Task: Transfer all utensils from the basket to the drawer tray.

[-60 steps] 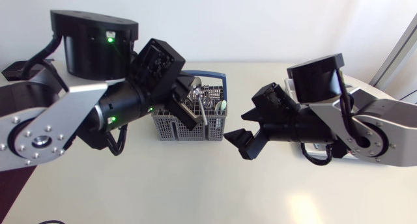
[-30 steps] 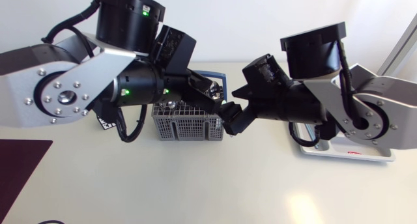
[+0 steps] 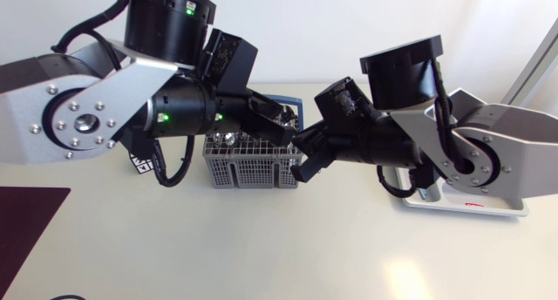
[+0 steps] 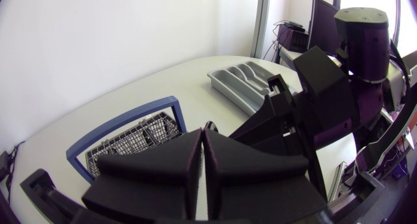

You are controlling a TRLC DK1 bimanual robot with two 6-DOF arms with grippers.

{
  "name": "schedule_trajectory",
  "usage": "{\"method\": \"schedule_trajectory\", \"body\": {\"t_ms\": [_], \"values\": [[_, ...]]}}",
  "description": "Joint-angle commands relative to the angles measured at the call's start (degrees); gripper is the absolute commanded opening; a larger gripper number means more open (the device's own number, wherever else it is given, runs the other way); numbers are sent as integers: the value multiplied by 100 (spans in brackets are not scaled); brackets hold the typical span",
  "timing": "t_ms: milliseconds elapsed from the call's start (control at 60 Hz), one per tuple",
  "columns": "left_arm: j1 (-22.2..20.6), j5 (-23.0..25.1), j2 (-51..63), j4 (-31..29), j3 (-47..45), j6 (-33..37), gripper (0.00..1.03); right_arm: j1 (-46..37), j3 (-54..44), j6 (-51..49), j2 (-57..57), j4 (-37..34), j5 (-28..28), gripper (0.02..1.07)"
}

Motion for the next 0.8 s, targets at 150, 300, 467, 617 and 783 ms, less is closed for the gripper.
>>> {"method": "schedule_trajectory", "body": {"t_ms": [150,300,467,617,783], "values": [[78,115,31,5,422,-102,27,113,-210,-34,-5,-7,-234,8],[166,115,31,190,641,-111,37,-10,-359,-166,-76,-148,-472,8],[386,89,154,278,747,21,39,-625,-535,-500,-207,-464,-1087,8],[509,36,453,102,808,302,39,-1425,-632,-1150,-260,-859,-1711,8],[456,-385,717,32,703,882,41,-2550,-641,-2363,-207,-1378,-2326,8]]}}
